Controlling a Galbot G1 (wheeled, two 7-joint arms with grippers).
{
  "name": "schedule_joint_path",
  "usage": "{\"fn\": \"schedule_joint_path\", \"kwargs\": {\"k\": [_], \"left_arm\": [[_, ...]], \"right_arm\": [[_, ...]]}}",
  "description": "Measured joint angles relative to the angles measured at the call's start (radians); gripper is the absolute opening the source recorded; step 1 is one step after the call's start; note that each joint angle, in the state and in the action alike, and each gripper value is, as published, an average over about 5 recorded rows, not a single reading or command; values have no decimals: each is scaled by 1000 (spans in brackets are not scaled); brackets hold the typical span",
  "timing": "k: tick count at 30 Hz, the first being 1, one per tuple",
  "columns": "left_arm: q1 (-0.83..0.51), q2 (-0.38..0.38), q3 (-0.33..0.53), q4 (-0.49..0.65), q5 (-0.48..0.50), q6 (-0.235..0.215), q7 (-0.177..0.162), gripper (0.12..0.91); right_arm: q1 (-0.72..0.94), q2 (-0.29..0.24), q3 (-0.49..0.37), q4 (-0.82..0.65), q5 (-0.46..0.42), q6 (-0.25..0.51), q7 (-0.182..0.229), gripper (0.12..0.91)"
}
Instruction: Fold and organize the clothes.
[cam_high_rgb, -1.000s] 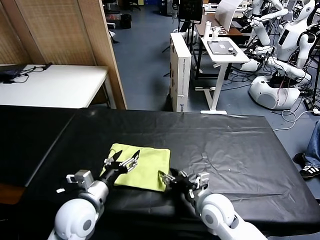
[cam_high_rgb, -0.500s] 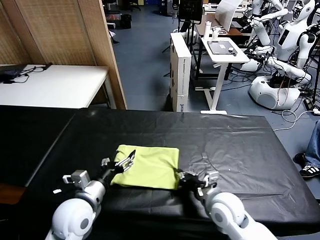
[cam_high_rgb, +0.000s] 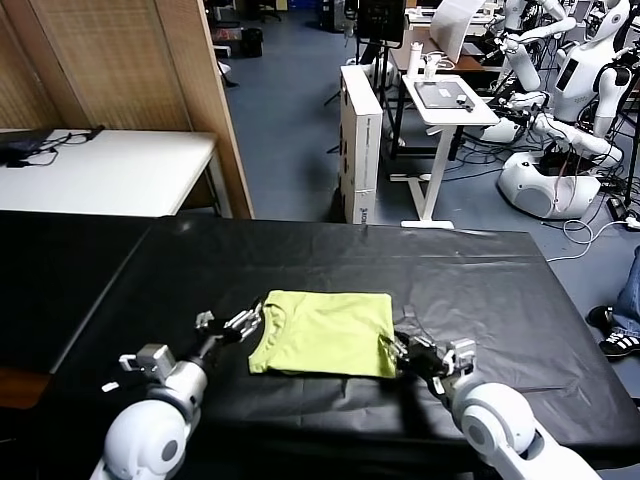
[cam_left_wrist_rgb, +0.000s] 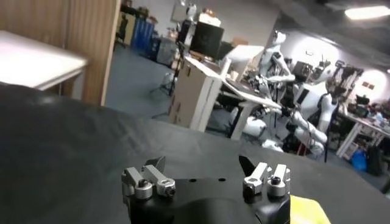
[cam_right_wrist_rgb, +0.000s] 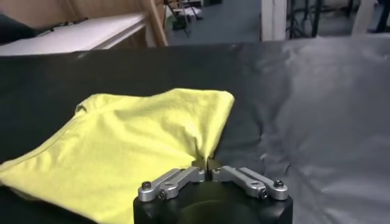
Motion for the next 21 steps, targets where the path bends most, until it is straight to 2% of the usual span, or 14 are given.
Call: {"fn": "schedule_joint_path", "kwargs": {"k": [4,7,12,21], "left_arm": [[14,22,8,8,16,-51,-8,907],[27,39,12,9,34,-85,-22,907],[61,69,0,-5,51,-103,-41,907],[197,73,-80,-56,126,-154,-39,907]], "right_arm": [[-25,-14,24,17,-29,24,-15,792],[-49,-23,45,34,-77,63,-38,888],[-113,-34,88,66,-175,206,-73,906],[-349,-3,224,113,-350,528,-99,907]]}}
